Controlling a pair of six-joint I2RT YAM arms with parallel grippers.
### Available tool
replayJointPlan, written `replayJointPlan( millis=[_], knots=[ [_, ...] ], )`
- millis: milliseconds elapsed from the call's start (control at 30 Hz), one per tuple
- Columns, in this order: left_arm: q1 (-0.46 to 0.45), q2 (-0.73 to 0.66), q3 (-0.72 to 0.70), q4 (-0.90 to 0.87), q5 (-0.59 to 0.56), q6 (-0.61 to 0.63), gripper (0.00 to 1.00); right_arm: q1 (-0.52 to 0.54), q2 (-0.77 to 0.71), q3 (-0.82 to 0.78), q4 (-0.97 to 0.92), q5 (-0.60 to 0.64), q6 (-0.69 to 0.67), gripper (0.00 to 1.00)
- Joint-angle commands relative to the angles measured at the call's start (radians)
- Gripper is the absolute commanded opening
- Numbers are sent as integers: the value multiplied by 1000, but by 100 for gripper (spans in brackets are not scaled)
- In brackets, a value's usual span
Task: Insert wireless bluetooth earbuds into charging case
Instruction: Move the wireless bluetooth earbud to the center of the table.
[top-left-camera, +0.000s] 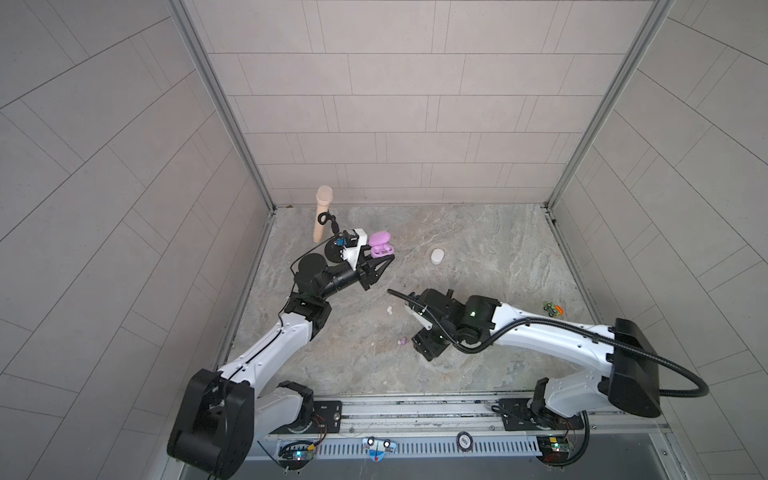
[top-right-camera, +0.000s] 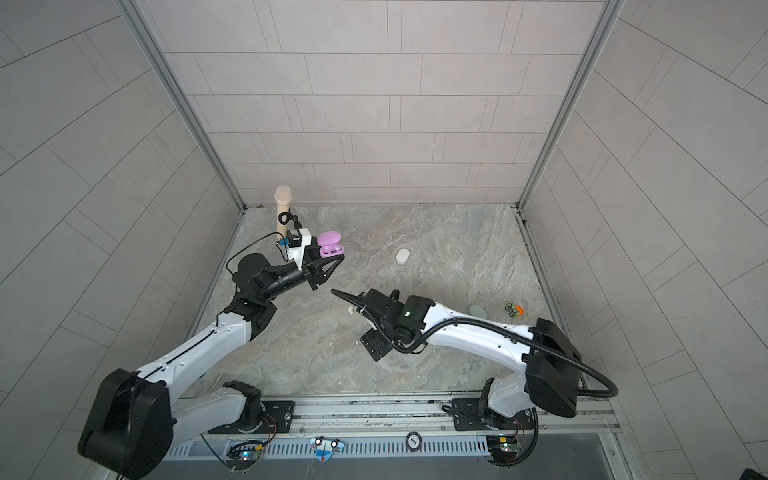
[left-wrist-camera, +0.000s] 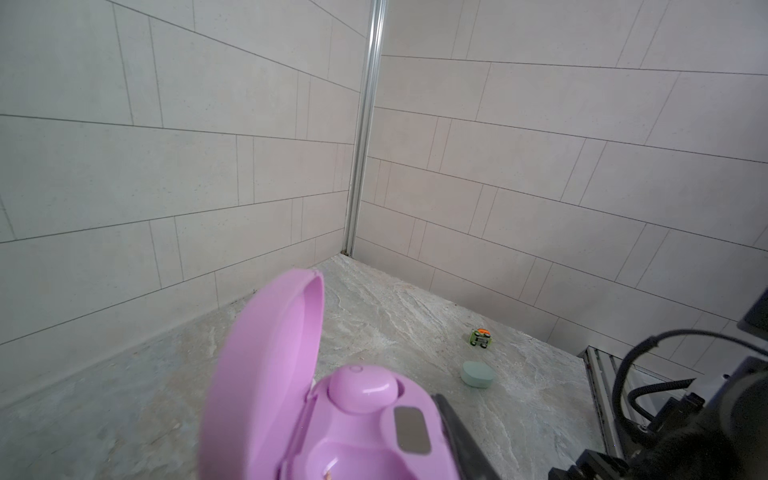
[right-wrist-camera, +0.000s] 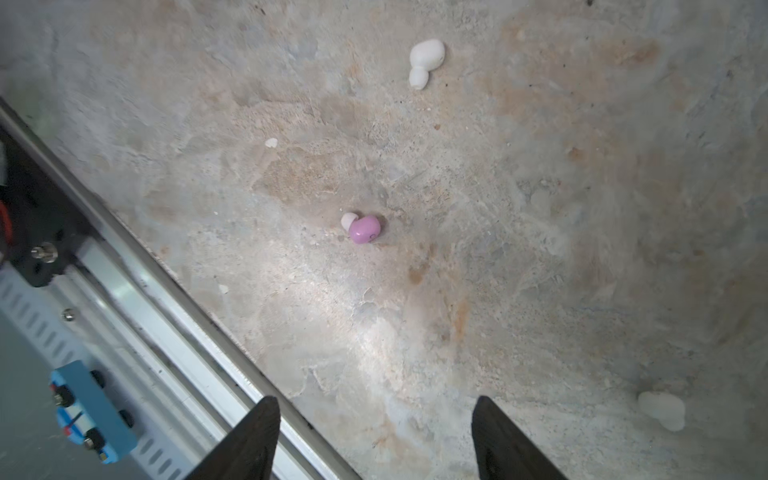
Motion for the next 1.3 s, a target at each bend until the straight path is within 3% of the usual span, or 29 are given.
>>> replayJointPlan(
  millis=[0, 367, 733, 1267],
  knots=[
    [30, -31, -28, -60, -14, 21, 17, 27, 71, 41, 30, 114, -88, 75],
    [46, -18, -27, -30, -9, 7, 17, 47, 323, 150, 22, 127, -187, 74],
    [47, 13, 1, -24, 3, 8, 17, 52, 468, 263, -44, 180, -163, 74],
    [49, 21, 4, -18, 14, 2, 17, -38, 437, 219, -99, 365, -101, 73]
  ],
)
